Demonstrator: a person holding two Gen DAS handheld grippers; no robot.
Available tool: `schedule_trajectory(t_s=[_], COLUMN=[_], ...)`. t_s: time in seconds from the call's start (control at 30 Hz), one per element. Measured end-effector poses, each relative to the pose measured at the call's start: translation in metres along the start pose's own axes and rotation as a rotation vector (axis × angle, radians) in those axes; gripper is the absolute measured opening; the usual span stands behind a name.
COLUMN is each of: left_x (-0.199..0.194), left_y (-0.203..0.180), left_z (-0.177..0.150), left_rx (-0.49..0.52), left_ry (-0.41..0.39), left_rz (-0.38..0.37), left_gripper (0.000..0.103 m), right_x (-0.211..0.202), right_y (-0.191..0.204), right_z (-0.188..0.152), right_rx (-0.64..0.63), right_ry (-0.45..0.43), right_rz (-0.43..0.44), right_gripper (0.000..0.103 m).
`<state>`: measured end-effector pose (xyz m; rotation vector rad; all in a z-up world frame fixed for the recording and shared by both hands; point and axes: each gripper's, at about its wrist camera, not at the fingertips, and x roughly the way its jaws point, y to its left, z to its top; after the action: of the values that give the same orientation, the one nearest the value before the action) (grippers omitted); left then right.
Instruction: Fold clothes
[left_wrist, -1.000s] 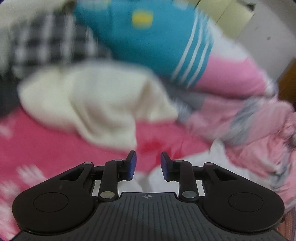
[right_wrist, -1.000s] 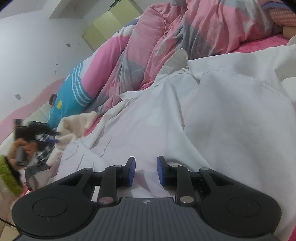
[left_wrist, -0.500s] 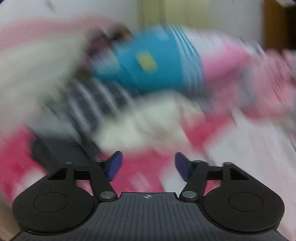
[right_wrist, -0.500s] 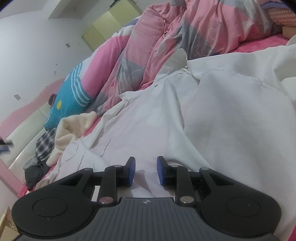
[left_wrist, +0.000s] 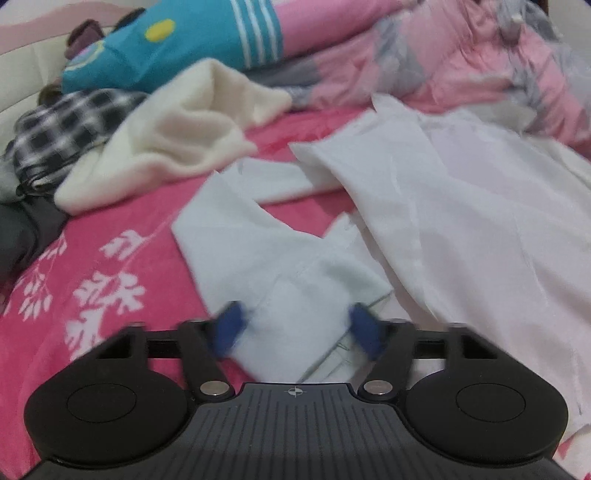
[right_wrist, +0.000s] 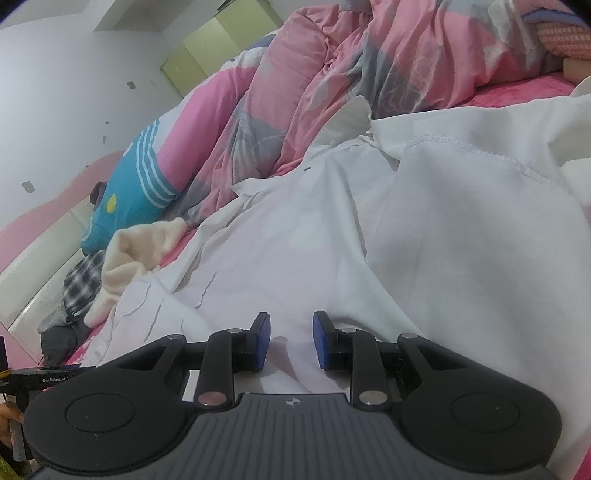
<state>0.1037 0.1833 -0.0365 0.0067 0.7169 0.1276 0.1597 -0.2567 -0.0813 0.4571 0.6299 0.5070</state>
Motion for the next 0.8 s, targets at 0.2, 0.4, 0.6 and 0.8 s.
schedule_trajectory(t_s=[0.2, 0.4, 0.6, 0.8], left_x=[-0.011, -0.019, -0.019, -0.051], left_y=[0.046, 0.115, 0.183, 0.181], left_z=[0.005, 0.005, -0.015, -0.028], left_rx=[-0.224, -0.489, -0.723, -0.727], left_ry=[-0.056, -0.133, -0.054, -0.111], left_rz=[-0.033, 0.136, 0.389, 0.363], left_gripper=[0.016, 0.010, 0.043, 0.059], right_x=[0.001, 0.001, 0.001, 0.001], right_y=[0.002, 0.001, -0.001, -0.003], right_z=[0.000, 0.000, 0.001, 0.000], right_rx=[-0.002, 0.000, 0.003, 0.016], right_ry=[0.001, 0.001, 0.002, 0.000], right_rz=[-0.006, -0.005, -0.001, 0.007], right_gripper=[0.026, 0.026, 0.026, 0.026])
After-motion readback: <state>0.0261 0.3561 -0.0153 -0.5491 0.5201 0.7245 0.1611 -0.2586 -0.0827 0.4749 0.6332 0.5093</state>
